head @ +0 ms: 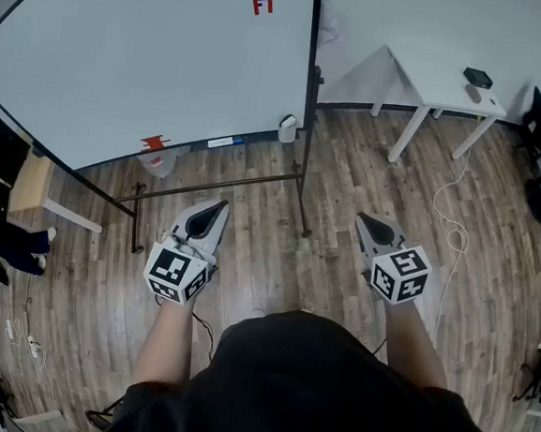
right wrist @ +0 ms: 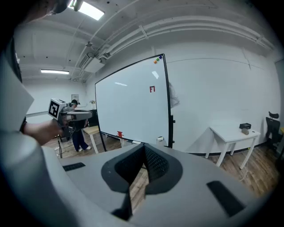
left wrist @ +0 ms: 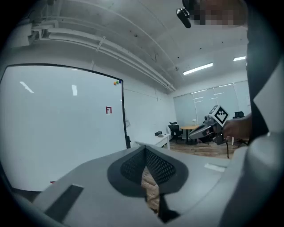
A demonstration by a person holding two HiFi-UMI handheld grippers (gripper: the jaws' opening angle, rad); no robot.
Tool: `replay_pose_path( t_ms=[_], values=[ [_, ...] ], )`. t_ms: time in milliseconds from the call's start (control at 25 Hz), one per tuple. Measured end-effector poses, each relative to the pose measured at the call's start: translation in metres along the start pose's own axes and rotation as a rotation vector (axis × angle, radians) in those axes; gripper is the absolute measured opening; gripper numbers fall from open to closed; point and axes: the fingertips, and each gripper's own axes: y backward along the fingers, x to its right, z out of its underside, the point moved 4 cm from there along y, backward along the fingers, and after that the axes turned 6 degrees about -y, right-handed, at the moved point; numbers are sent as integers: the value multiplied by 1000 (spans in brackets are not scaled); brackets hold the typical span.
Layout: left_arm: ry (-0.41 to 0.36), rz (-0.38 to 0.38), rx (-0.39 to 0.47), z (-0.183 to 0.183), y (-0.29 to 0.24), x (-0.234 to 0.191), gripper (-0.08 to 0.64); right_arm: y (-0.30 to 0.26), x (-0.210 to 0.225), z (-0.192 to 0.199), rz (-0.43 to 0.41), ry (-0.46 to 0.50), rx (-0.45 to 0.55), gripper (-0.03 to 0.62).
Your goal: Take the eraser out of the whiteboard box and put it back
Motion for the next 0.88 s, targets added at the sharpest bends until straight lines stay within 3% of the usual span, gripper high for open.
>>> replay_pose_path(
  t_ms=[440,880],
  values=[
    [28,-42,-25,2,-31,25,11,6,45,1,-30,-9,12,-6],
    [28,-57,-69,6,-38,27,11,-3,57,3,-98,-58,18,-6]
  ],
)
